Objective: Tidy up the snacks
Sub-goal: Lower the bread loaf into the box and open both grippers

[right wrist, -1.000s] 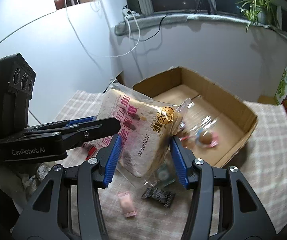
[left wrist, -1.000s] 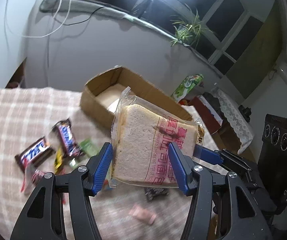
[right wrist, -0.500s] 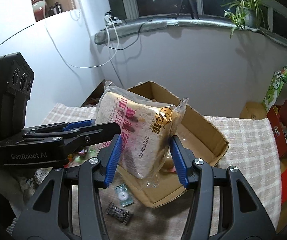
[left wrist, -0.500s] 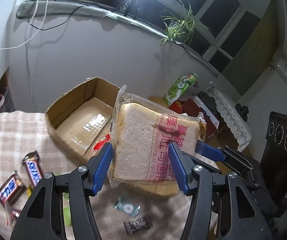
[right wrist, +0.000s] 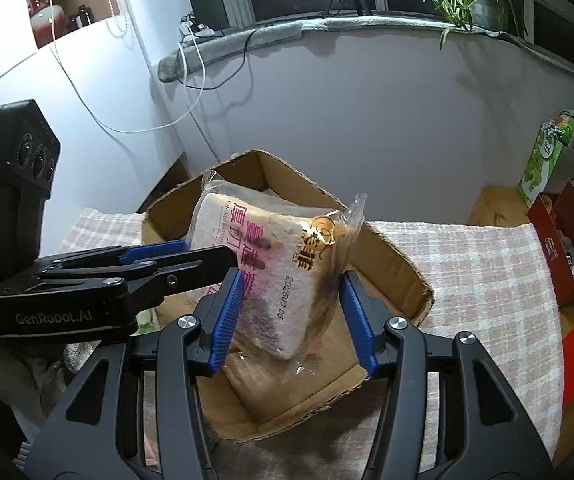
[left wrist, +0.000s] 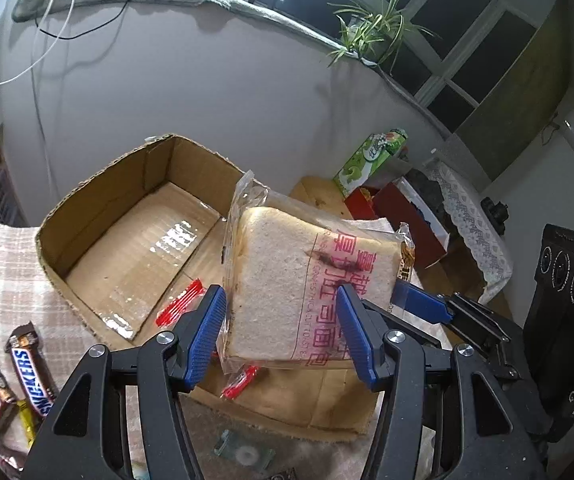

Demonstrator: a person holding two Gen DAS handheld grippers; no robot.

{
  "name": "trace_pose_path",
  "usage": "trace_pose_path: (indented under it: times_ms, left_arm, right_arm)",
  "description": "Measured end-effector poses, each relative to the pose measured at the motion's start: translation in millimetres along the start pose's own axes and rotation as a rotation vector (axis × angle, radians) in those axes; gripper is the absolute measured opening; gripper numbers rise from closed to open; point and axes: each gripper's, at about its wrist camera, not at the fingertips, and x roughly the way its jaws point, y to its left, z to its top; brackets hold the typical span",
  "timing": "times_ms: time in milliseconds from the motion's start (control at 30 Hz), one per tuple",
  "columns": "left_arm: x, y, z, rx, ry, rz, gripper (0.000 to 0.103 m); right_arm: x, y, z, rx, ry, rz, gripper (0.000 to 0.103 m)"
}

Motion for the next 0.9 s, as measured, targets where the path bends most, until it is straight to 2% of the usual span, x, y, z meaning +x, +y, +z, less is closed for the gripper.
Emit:
trace_pose_path:
  times_ms: [133, 667, 900]
  left_arm:
    - [0.8, 0.5, 0.1, 0.007, 0.002, 0.010, 0.056]
    - [-26.4, -1.0, -3.2, 0.023, -0.042, 0.022, 0.056]
    - [-56.1, 5.6, -15.1, 0.029, -0.077, 0.040, 0.056]
  right_arm:
    - [-1.1, -2.0, -0.6, 0.010, -0.014, -0.035, 0.073]
    - [-25.1, 8.7, -4.5, 0.002, -0.038, -0.039, 0.074]
    - [-47.1, 24.1, -22.0, -0.027, -0.043, -0.017, 0.074]
